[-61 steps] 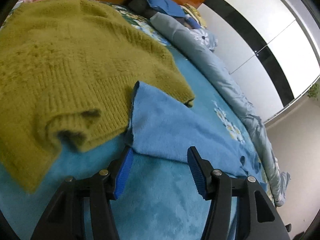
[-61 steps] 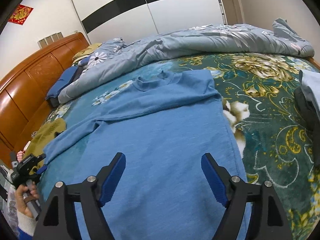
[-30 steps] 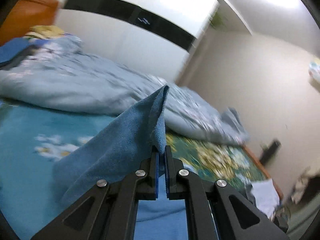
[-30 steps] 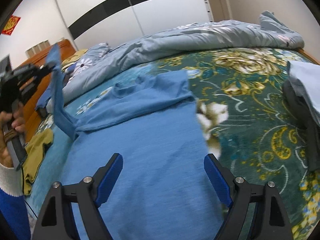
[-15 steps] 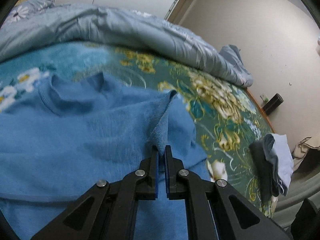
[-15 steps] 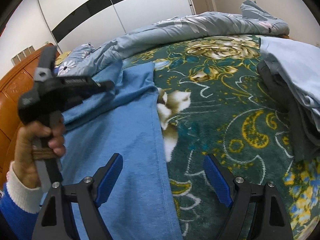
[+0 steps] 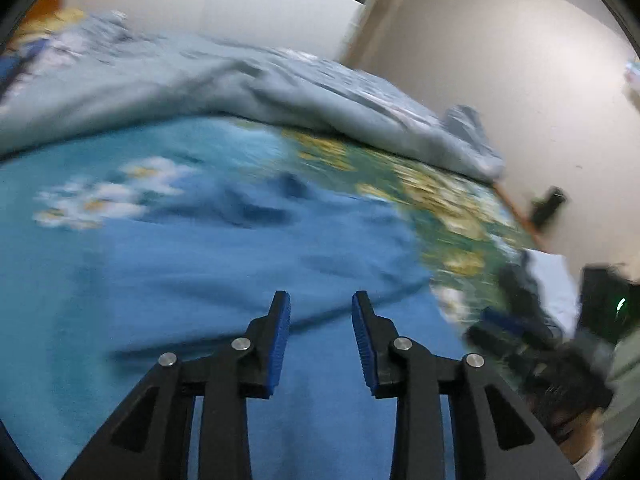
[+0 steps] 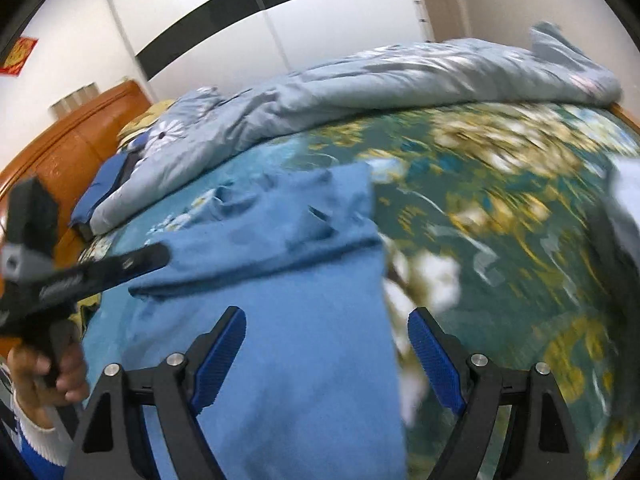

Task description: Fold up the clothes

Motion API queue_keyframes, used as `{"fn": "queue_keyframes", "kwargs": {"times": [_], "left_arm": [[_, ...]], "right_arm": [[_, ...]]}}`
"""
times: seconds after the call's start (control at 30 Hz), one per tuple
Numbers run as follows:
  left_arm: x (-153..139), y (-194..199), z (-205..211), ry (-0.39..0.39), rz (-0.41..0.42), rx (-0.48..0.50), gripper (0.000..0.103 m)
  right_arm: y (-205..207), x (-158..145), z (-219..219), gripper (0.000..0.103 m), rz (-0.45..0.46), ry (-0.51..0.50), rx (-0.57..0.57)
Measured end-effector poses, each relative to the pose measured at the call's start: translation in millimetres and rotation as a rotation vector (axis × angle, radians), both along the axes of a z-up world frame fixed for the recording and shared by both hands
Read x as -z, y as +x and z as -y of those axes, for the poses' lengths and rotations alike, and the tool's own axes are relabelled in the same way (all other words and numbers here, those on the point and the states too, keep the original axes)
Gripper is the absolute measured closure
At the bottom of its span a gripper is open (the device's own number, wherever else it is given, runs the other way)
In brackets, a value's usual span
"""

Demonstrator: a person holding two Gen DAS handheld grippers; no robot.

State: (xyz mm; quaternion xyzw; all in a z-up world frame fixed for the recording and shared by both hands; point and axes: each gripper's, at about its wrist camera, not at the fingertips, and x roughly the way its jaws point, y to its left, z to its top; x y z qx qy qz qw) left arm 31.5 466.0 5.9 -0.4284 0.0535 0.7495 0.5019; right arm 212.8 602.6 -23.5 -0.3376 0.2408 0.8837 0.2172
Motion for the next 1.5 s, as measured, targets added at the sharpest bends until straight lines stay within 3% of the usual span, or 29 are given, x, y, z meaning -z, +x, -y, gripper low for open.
{"fn": "queue_keyframes", "kwargs": {"times": [0.1,0.17,0.4,0.5,0.57,0.63,0.7,0.77,0.8,0.9,1.1,1.17,1.33,1.5], "left_arm": [[9.3,-36.2,25.6,-0.034,-0.005,-0.152,0.068],[18.8,-57.6,38.3,-0.028,0.051,-0.218,0.069],[45.6,-73.4,49.2,-0.05,0.086,-0.262,0.069],[56.8,-69.2,48.3,-0.079,0.083,-0.257,0.068],[62.4,-66.8,49.8,-0.085,0.072,-0.251,0.068],[66.4,-65.0,52.3,-0.082,0.058,-0.245,0.068],[66.5,-65.0,54.5,-0.076,0.062,-0.245,0.068],[66.0,-66.2,55.6,-0.072,0.073,-0.246,0.068],[65.8,-66.4,55.8,-0.071,0.076,-0.247,0.068],[63.5,-66.1,56.0,-0.066,0.077,-0.248,0.068],[59.7,-61.5,56.2,-0.031,0.091,-0.226,0.066],[61.8,-59.4,53.9,-0.045,0.089,-0.225,0.059],[65.2,-57.5,52.5,-0.059,0.09,-0.221,0.058],[58.0,-60.0,54.8,-0.054,0.076,-0.216,0.058]], "right_arm": [[-31.4,-0.9,-11.5,0.017,0.007,0.012,-0.04],[-51.3,2.0,-22.4,0.017,0.011,-0.001,-0.043],[-76.0,23.0,-52.9,0.022,-0.026,-0.161,0.02],[-77.3,26.9,-50.9,0.035,-0.045,-0.2,0.018],[-79.9,27.2,-45.9,0.05,-0.044,-0.205,0.0],[-82.6,26.8,-43.0,0.052,-0.042,-0.203,-0.007],[-84.0,26.8,-44.3,0.064,-0.038,-0.2,0.008],[-83.7,28.1,-48.0,0.095,-0.028,-0.206,0.036],[-82.7,29.3,-50.6,0.097,-0.023,-0.218,0.05],[-82.5,25.5,-54.0,0.098,-0.011,-0.214,0.05],[-65.7,-18.8,-48.6,0.099,-0.118,-0.033,0.007],[-61.9,-11.9,-49.7,0.099,-0.088,-0.023,0.014],[-56.2,34.5,-66.0,0.099,0.01,-0.116,0.074],[-56.6,38.8,-68.8,0.099,0.019,-0.119,0.075]]}}
